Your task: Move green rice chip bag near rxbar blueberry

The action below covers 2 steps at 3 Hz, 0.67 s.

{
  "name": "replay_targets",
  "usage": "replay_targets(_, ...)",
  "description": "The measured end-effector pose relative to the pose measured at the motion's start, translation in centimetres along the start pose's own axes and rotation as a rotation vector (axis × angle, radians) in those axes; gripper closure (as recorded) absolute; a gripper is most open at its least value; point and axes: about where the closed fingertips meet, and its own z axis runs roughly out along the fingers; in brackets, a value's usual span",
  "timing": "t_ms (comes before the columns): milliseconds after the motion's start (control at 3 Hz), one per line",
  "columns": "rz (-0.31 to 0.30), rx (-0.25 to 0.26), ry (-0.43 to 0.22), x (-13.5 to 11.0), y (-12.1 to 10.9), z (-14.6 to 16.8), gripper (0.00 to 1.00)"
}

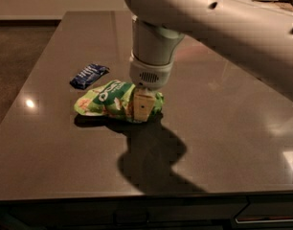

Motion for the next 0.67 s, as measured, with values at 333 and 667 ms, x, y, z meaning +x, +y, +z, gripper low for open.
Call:
replay_targets(333,0.032,0.014,-0.002,-1.7,-2.8,0.6,1.0)
replay_targets(667,0.052,0.033,-0.008,-3.3,-4.6,0.8,0.82)
